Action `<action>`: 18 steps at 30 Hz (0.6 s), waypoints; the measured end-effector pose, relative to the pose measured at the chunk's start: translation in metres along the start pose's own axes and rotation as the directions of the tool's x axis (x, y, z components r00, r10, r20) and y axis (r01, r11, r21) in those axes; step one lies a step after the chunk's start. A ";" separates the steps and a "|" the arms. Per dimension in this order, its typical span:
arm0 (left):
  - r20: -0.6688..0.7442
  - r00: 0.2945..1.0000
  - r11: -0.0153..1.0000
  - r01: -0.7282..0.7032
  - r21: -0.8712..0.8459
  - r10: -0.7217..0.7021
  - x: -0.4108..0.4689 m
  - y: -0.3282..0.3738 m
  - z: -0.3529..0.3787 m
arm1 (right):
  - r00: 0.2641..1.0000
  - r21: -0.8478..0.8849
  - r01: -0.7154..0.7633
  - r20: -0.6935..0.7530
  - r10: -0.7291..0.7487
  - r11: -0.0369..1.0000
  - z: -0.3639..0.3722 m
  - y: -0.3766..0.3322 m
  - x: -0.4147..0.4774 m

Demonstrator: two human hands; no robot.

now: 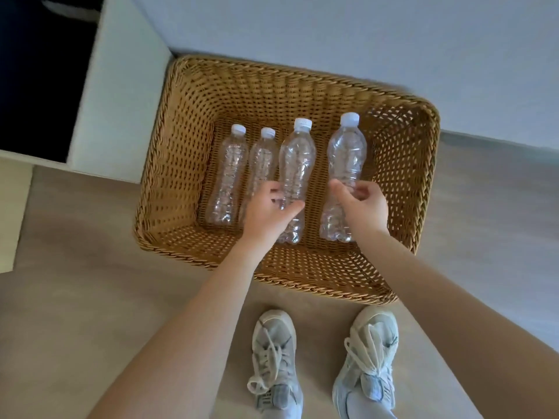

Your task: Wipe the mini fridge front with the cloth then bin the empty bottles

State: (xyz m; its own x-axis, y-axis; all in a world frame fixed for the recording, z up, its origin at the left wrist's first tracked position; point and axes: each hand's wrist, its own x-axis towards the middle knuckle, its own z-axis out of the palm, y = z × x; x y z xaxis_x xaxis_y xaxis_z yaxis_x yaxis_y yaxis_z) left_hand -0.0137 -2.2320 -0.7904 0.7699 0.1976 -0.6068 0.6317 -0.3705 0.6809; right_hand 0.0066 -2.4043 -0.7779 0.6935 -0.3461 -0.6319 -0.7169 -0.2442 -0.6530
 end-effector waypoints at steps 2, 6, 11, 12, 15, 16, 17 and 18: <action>0.002 1.000 1.000 0.010 0.020 -0.010 0.013 -0.014 0.013 | 1.000 -0.030 -0.006 -0.009 0.006 1.000 0.009 0.013 0.016; -0.018 0.999 0.999 0.030 0.044 -0.030 0.025 -0.031 0.030 | 0.997 -0.011 -0.081 -0.021 0.081 0.997 0.025 0.034 0.032; -0.032 0.999 0.993 0.009 0.116 -0.005 0.034 -0.034 0.040 | 0.994 -0.016 -0.104 -0.026 0.103 0.994 0.037 0.050 0.036; -0.030 1.000 0.993 0.011 0.120 -0.007 0.035 -0.035 0.042 | 0.994 -0.016 -0.110 -0.024 0.109 0.994 0.039 0.052 0.037; -0.041 0.999 0.987 0.008 0.163 -0.001 0.039 -0.034 0.046 | 0.991 -0.055 -0.134 -0.013 0.134 0.989 0.042 0.056 0.041; -0.046 0.999 0.984 0.000 0.177 0.008 0.041 -0.036 0.047 | 0.991 -0.063 -0.136 -0.016 0.135 0.989 0.044 0.058 0.043; -0.043 0.999 0.982 0.006 0.189 0.002 0.040 -0.035 0.048 | 0.990 -0.075 -0.139 -0.019 0.138 0.987 0.045 0.059 0.044; -0.045 0.999 0.982 0.004 0.190 0.004 0.041 -0.036 0.050 | 0.991 -0.092 -0.133 -0.028 0.131 0.987 0.046 0.061 0.045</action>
State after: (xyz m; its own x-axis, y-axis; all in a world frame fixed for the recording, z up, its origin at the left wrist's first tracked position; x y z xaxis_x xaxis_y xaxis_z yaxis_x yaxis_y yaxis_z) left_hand -0.0097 -2.2556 -0.8601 0.7760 0.2366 -0.5847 0.6063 -0.5356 0.5879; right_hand -0.0025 -2.3927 -0.8657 0.5913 -0.4004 -0.7000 -0.8063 -0.2786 -0.5218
